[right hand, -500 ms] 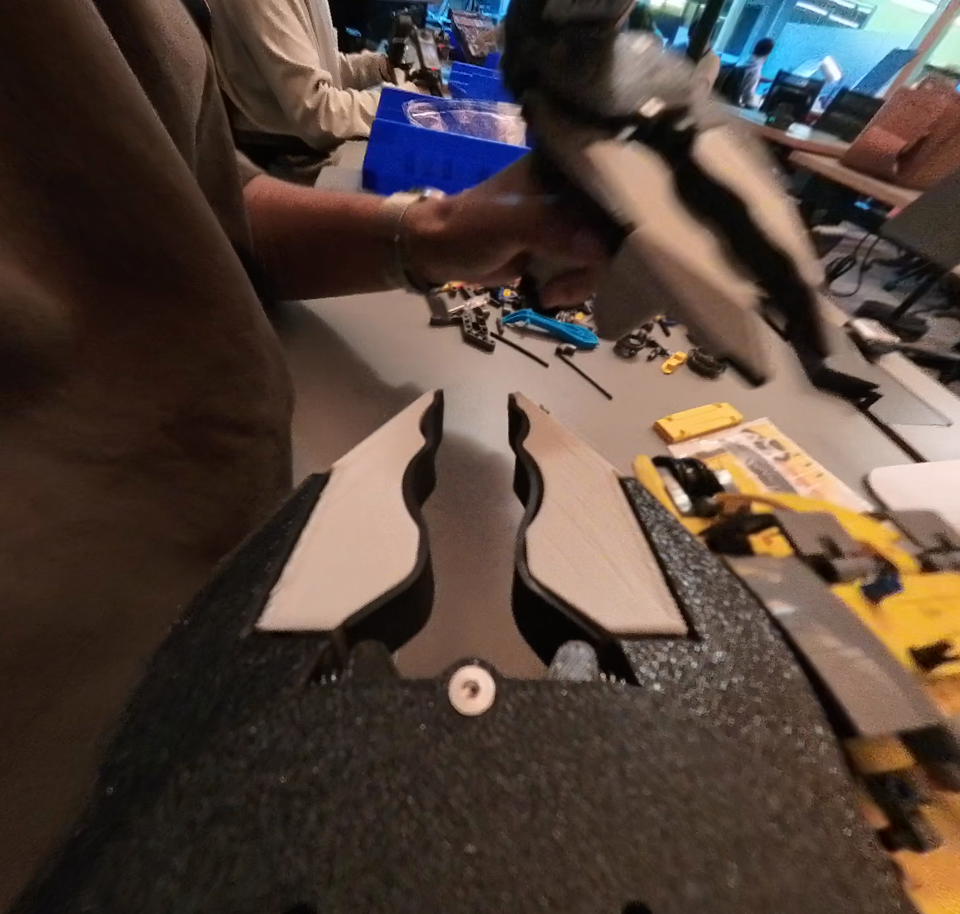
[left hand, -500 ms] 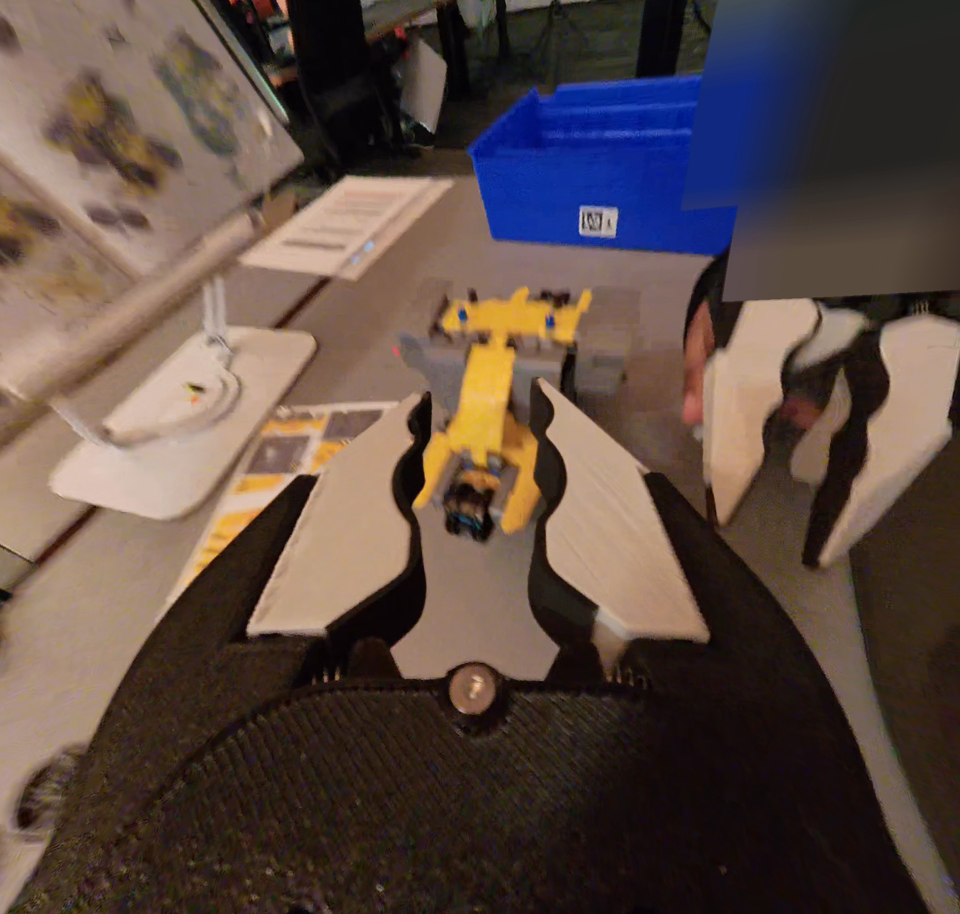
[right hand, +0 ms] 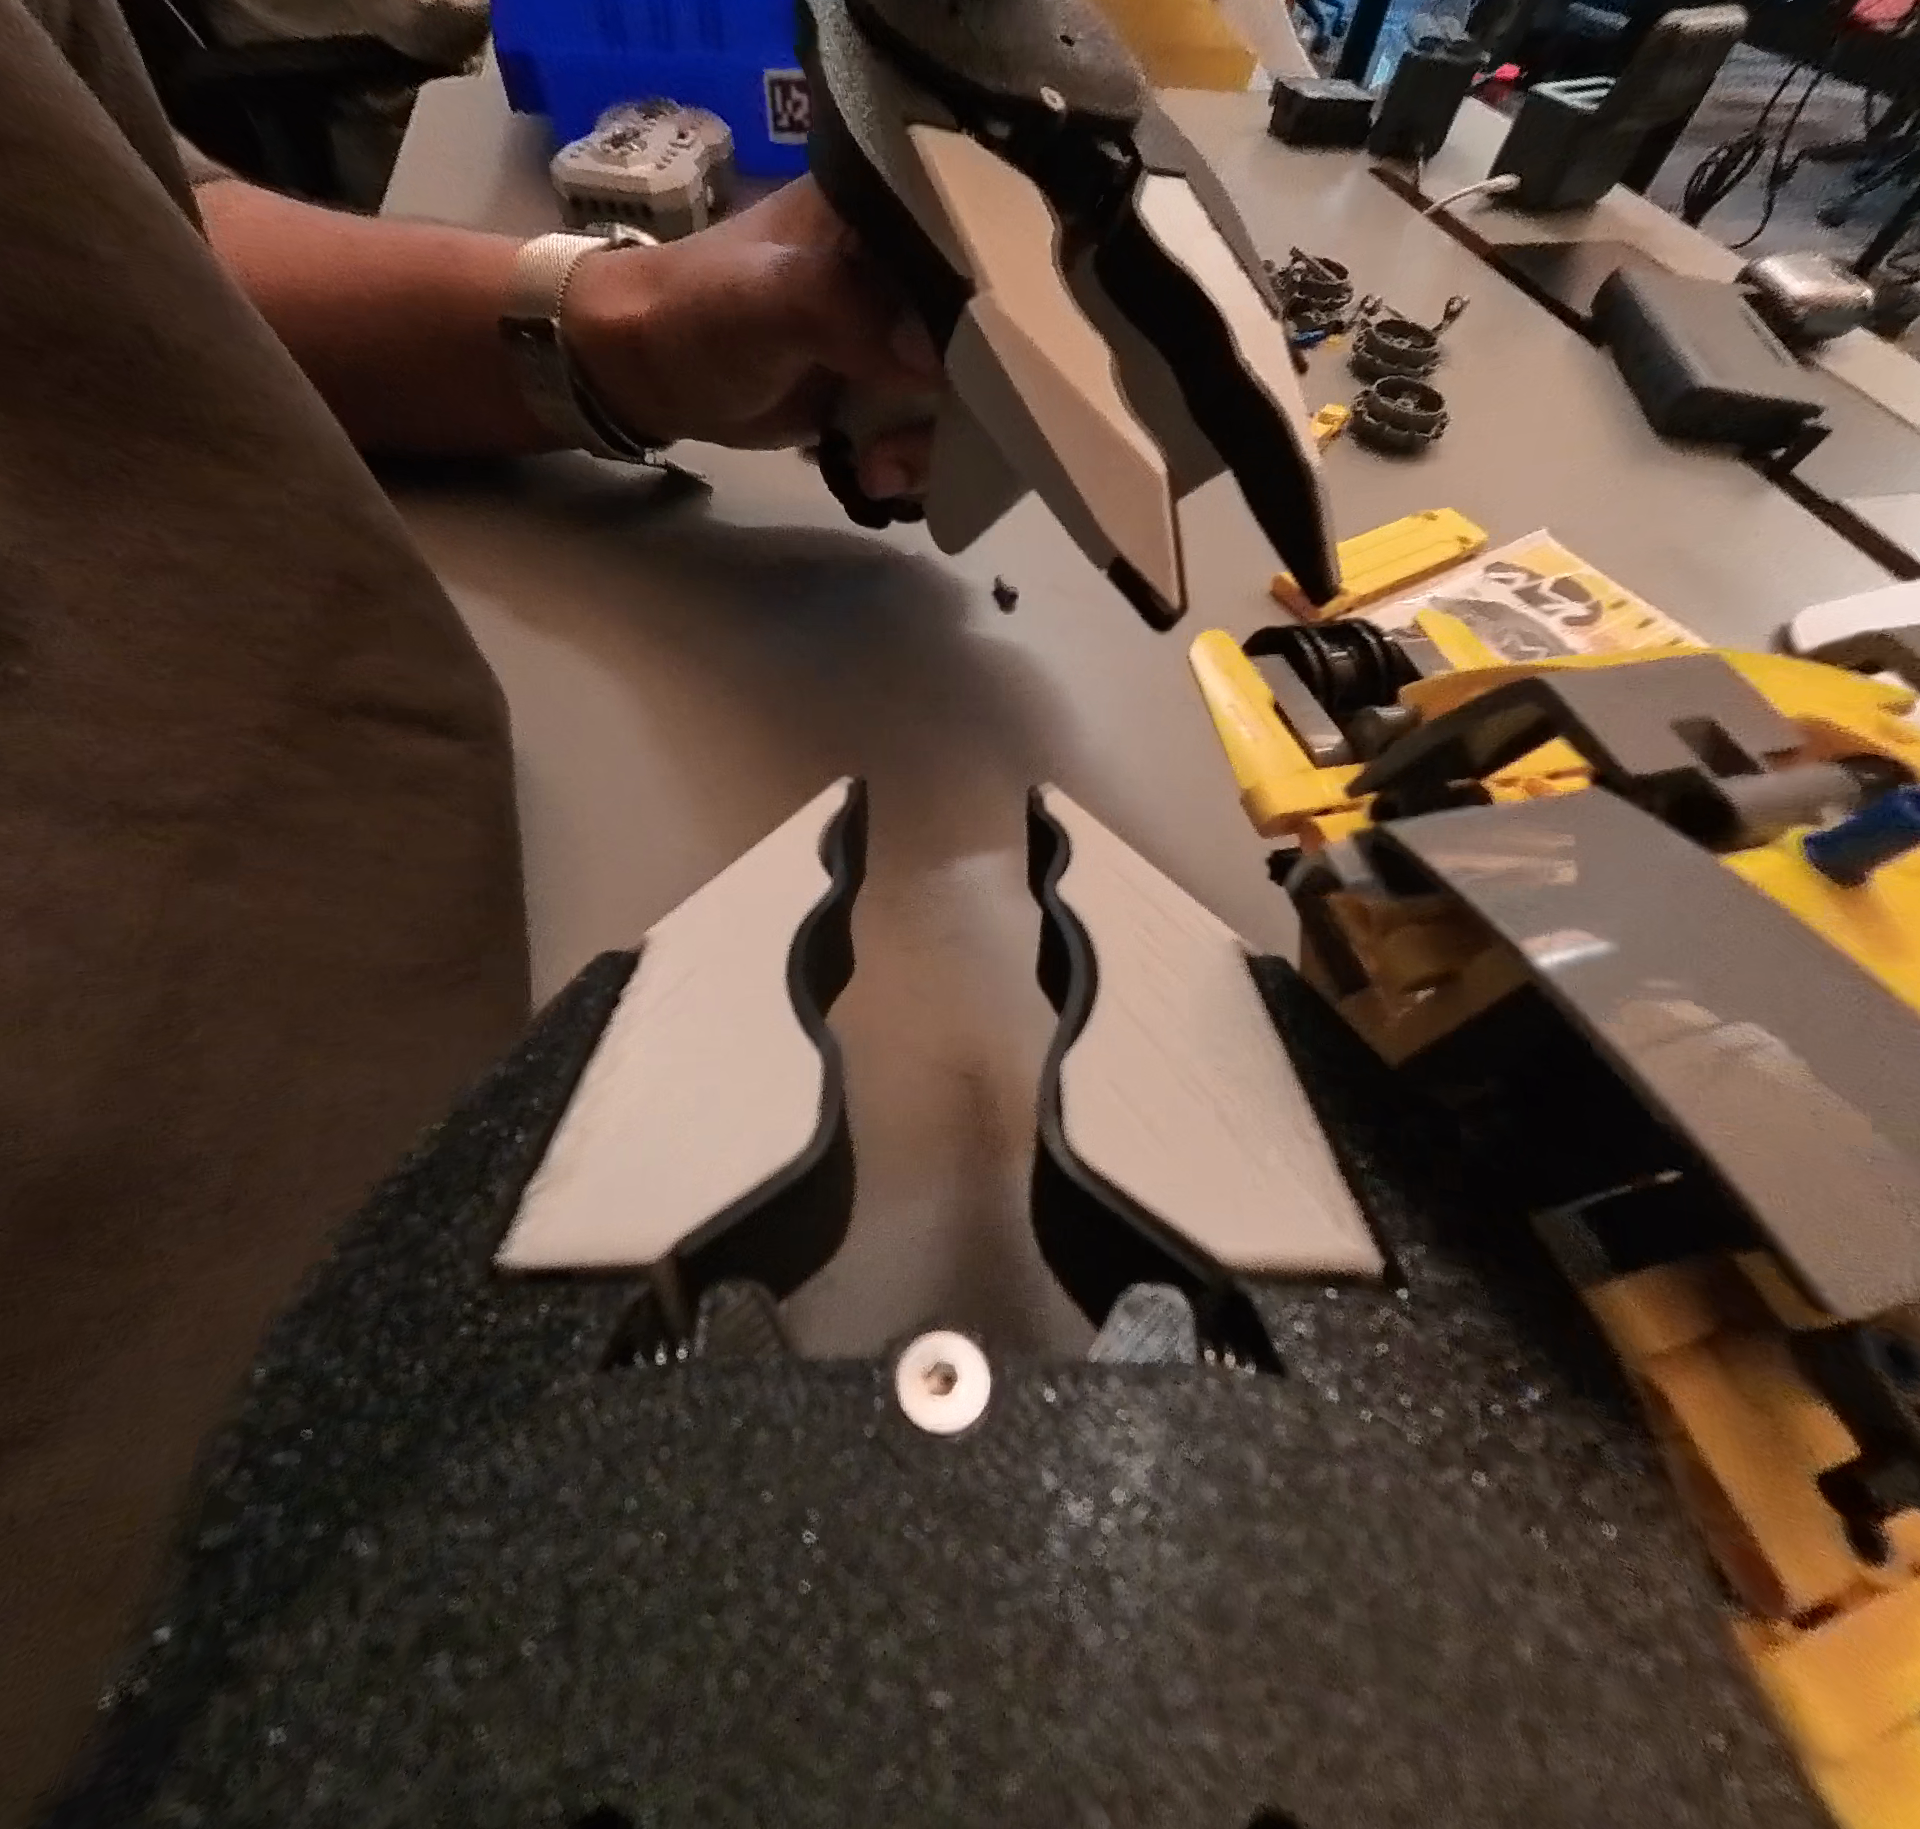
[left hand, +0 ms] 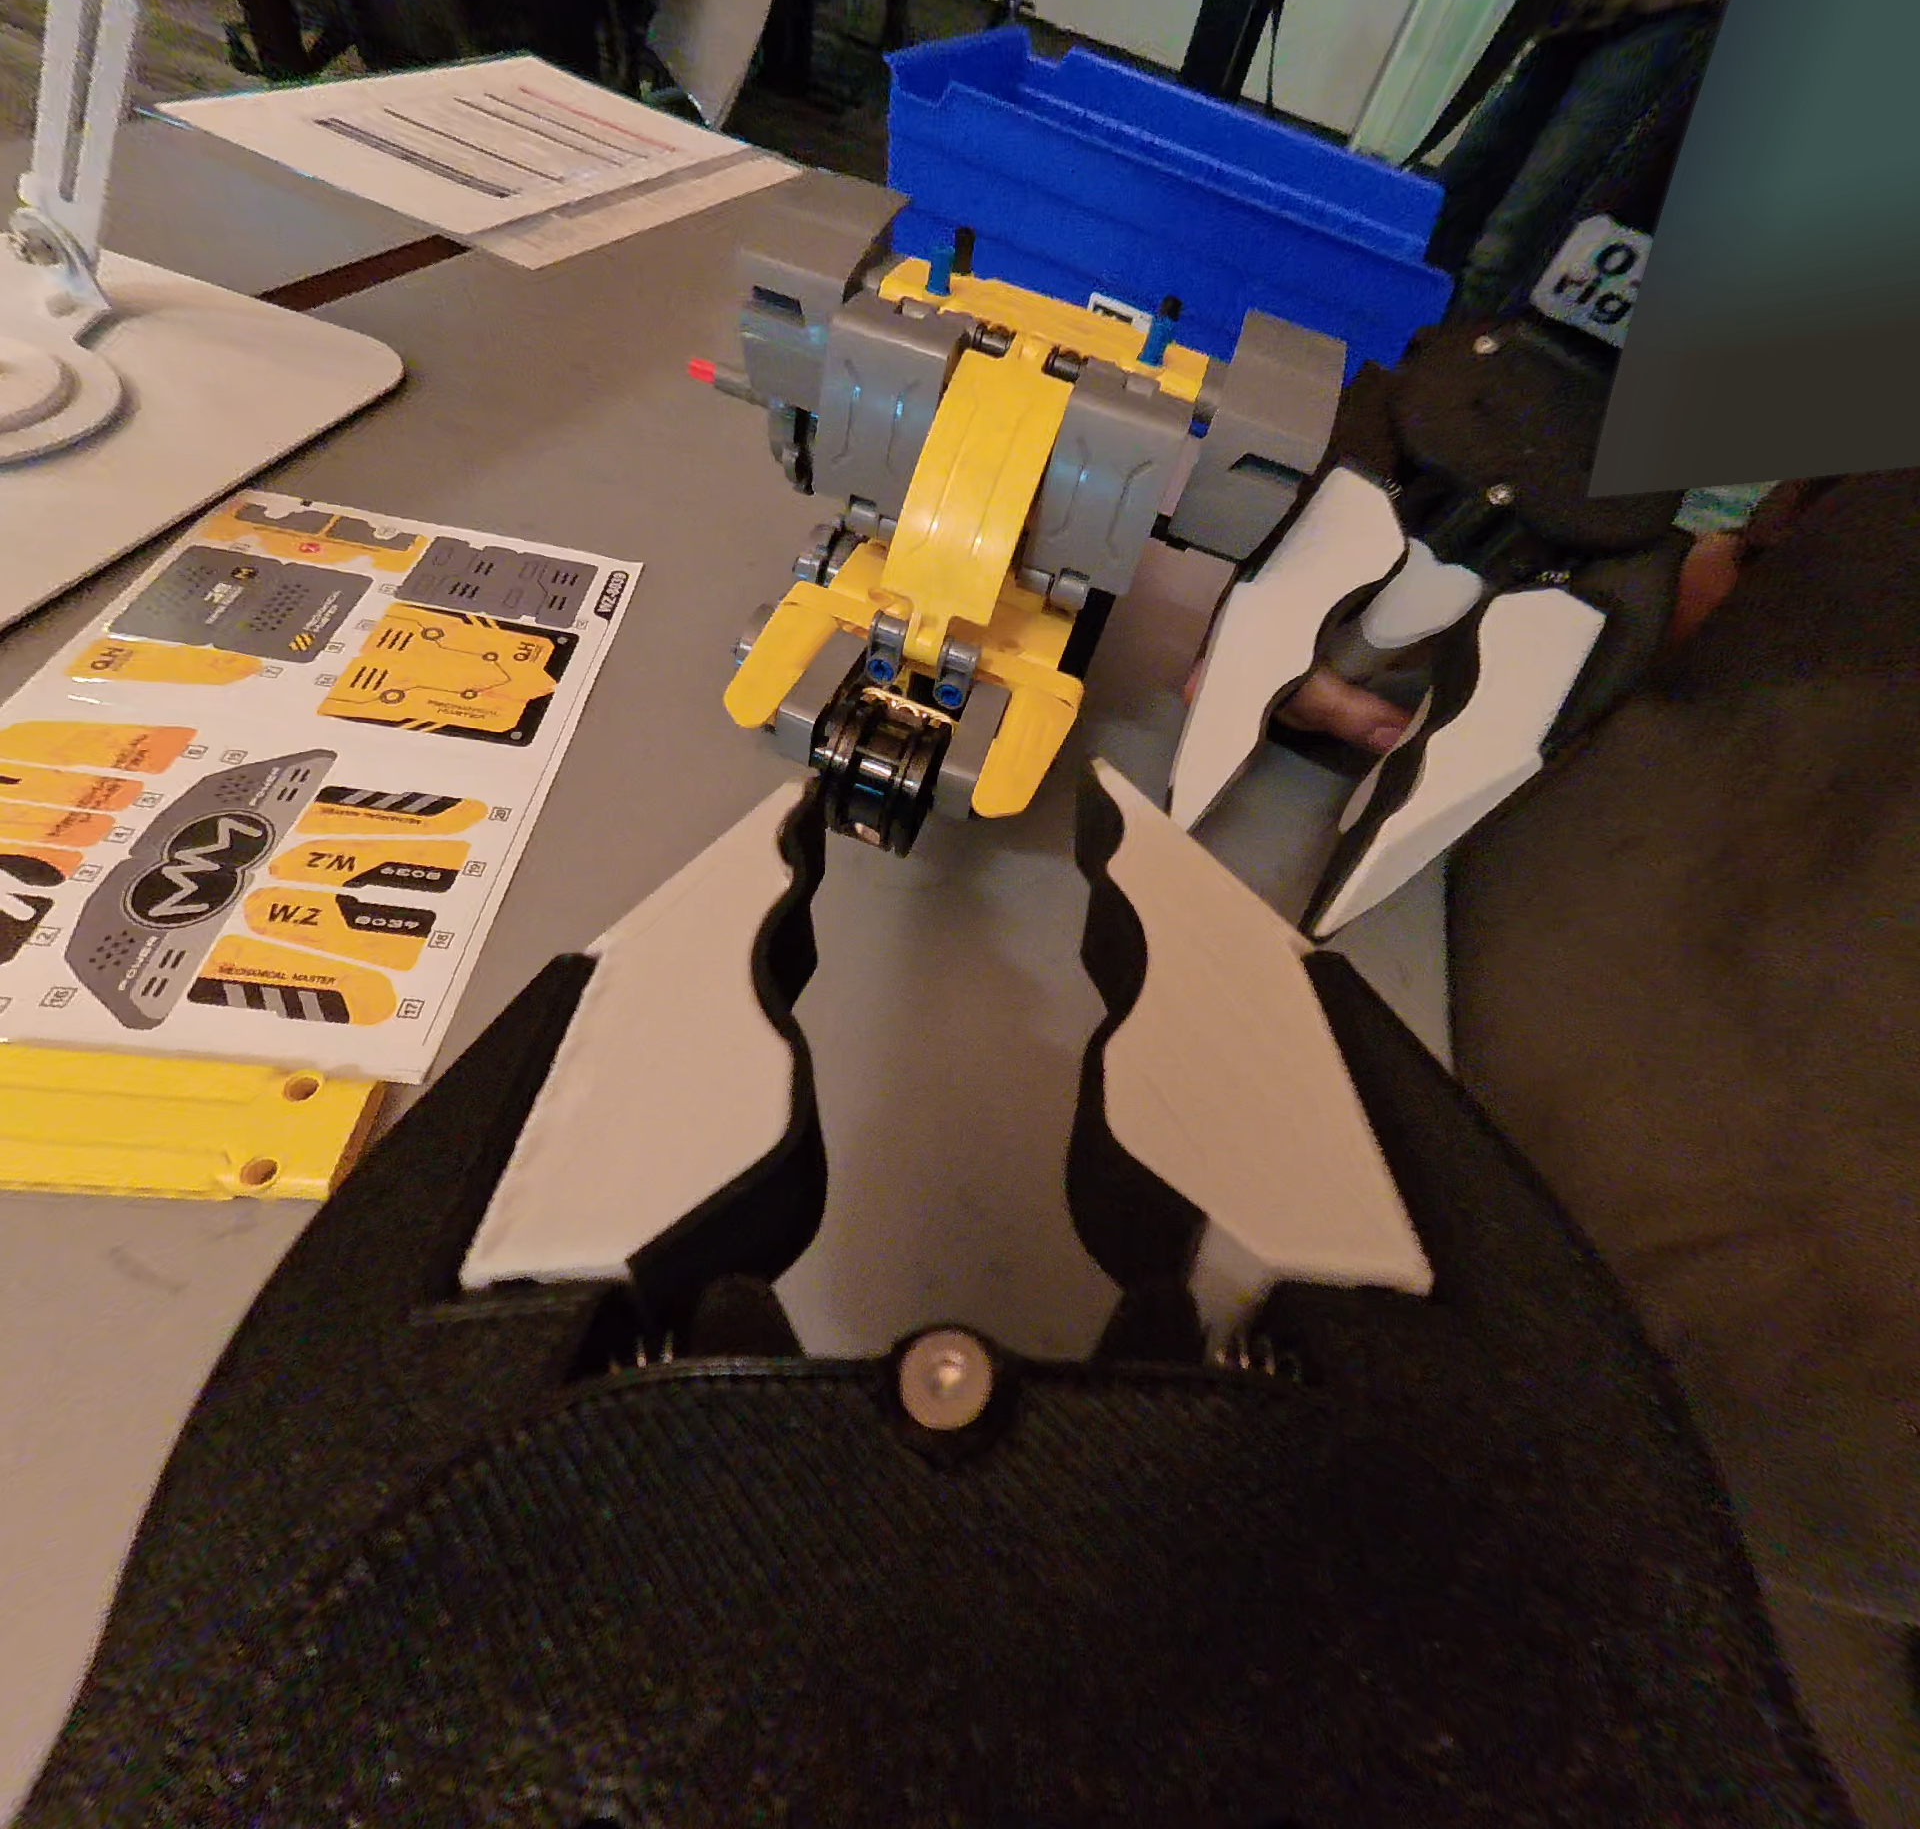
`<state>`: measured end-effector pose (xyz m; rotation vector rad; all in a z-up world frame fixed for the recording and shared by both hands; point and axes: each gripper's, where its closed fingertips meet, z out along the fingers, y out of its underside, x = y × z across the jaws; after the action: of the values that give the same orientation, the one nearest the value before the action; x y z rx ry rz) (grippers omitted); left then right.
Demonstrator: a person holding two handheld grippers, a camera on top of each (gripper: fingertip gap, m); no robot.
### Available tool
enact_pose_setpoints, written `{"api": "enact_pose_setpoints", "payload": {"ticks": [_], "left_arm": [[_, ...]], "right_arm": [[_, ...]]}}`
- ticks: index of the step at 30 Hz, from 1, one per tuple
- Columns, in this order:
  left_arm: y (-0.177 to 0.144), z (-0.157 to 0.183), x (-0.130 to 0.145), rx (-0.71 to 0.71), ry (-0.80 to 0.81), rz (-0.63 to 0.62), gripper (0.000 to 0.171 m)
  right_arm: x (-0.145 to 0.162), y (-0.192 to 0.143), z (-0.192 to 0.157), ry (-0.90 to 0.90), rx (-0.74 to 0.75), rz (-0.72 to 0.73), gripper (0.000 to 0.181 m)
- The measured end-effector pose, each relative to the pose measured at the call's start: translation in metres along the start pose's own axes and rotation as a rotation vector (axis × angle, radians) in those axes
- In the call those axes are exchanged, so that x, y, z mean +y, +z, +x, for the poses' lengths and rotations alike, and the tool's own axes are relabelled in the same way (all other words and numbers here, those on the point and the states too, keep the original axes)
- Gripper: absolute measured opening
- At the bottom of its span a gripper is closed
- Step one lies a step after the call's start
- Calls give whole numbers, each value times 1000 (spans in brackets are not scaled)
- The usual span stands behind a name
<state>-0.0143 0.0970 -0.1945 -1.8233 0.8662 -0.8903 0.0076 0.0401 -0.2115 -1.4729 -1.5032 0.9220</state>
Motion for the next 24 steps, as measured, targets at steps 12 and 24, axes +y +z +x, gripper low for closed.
{"api": "enact_pose_setpoints", "payload": {"ticks": [12,24], "left_arm": [[5,-7,11,-60,63,-61,48],[6,-4,9,-69,83,-53,49]], "right_arm": [[-4,-3,-1,29,-34,34,27],[-7,-3,-11,13,-60,47,28]]}}
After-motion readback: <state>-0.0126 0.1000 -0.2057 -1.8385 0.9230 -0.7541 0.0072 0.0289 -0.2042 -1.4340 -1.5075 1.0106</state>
